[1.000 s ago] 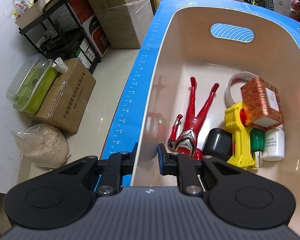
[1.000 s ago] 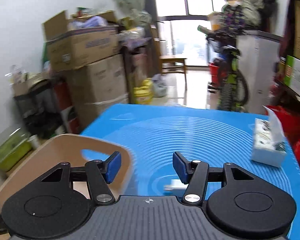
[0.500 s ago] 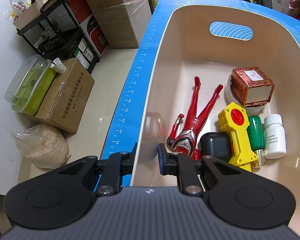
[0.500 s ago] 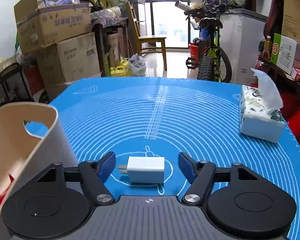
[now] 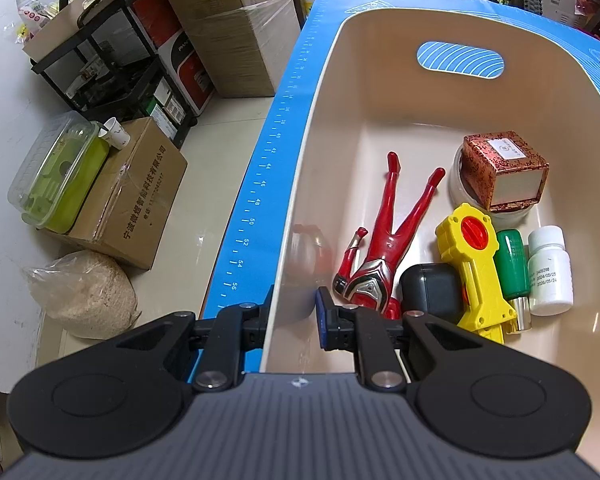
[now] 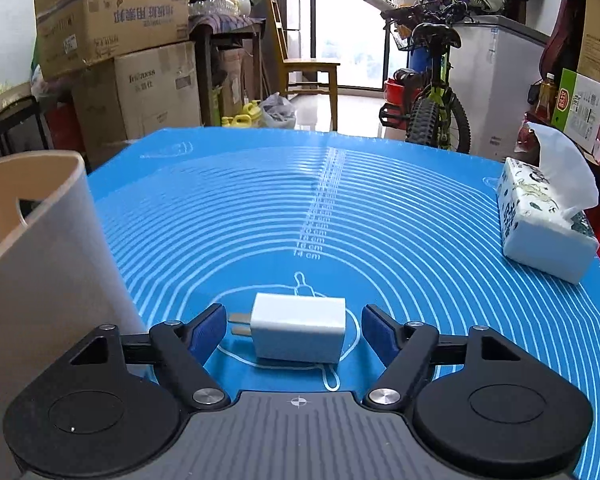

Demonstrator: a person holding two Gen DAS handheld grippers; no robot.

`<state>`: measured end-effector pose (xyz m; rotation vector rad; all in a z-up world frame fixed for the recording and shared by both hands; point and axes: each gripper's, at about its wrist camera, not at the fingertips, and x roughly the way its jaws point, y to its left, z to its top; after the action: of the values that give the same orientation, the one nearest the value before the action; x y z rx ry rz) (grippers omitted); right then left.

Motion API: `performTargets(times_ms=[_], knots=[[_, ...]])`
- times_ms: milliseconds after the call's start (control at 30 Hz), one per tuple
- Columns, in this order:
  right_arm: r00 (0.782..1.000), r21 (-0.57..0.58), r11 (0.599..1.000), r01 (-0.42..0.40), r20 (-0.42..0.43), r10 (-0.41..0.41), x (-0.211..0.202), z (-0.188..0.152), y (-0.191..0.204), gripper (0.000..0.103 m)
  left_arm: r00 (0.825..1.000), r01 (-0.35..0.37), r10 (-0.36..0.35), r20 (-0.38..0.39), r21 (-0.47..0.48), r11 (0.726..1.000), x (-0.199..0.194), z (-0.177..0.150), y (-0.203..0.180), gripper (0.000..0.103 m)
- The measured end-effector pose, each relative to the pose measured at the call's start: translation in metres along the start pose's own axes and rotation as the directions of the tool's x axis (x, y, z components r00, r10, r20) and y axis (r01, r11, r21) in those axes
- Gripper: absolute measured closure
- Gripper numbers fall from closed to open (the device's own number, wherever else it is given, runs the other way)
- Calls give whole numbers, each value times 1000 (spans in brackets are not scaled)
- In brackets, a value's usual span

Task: Organize rigid objects
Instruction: 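Grasp the white charger plug on the mat with the right gripper, then drop the white charger plug into the basket with the right gripper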

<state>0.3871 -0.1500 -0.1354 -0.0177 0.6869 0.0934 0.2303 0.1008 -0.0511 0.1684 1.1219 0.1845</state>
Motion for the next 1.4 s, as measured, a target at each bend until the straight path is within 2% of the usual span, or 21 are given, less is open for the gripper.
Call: performTargets(times_ms=[200, 300, 333, 667, 1067, 1400], knots=[[1000, -19, 1000, 8, 13, -7, 10, -5, 2, 26, 1000, 0, 0, 0, 0, 1000, 0, 0, 0, 83], [1000, -39, 999, -1, 29, 2, 8, -8, 5, 38, 1000, 0, 0, 0, 0, 1000, 0, 0, 0, 83], [999, -46, 999, 3, 34, -2, 7, -9, 7, 39, 1000, 1, -1, 1, 0, 1000, 0, 0, 0, 83], [999, -45, 998, 34, 35, -32, -10, -16, 2, 38, 1000, 9, -9, -1, -8, 1000, 0, 1, 3, 83], [996, 1, 998, 60, 60, -60, -64, -5, -12, 38, 1000, -2, 2, 6, -9, 1000, 1, -1, 2, 83], [992, 59, 997, 50, 113, -56, -138, 2, -18, 38, 1000, -1, 1, 17, 1, 1000, -2, -5, -1, 83]])
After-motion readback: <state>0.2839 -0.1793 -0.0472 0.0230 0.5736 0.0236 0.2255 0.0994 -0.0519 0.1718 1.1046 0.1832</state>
